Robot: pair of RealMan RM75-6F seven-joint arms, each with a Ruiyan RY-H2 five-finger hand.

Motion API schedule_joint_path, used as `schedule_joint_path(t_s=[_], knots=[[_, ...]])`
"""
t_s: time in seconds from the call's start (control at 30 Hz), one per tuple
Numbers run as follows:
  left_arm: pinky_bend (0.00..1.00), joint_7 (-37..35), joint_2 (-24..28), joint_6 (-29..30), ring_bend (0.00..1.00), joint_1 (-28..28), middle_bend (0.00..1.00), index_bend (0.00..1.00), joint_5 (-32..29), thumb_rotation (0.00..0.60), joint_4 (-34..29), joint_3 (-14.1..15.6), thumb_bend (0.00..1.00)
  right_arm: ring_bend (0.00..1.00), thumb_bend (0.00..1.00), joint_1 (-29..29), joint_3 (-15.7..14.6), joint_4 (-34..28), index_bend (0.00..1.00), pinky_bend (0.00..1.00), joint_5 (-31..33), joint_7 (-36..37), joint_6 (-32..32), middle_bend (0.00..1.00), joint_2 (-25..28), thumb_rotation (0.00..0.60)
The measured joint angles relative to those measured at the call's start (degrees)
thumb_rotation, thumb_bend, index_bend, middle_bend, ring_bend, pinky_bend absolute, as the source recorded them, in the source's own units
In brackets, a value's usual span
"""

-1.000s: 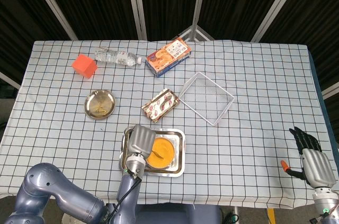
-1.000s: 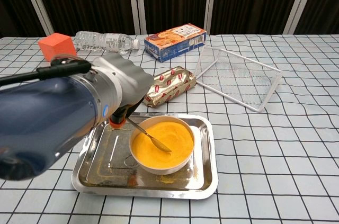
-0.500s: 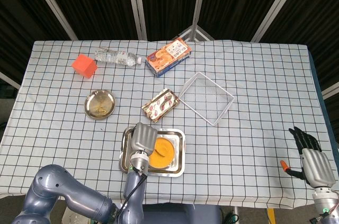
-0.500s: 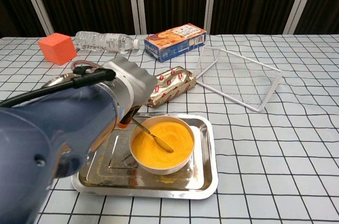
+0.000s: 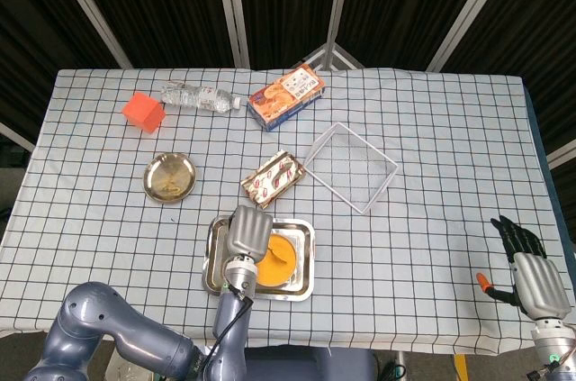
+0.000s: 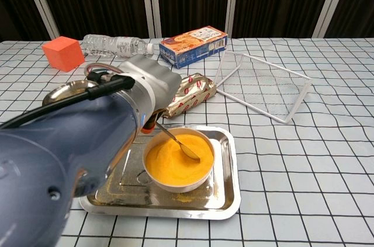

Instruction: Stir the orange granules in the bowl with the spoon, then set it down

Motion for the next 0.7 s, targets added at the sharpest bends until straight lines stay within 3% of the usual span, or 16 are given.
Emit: schedule_joint_path(t_s=[0.7], knots=[[1.00, -0.61, 7.56, 1.63, 0.98, 3.57, 1.00, 0.85, 0.74, 0.600, -9.58, 1.70, 1.00, 0.00, 0.36, -0.01, -0.04, -0.30, 0.00, 0.00, 0.46, -0.11, -0.27, 0.00, 0.06, 0.600]])
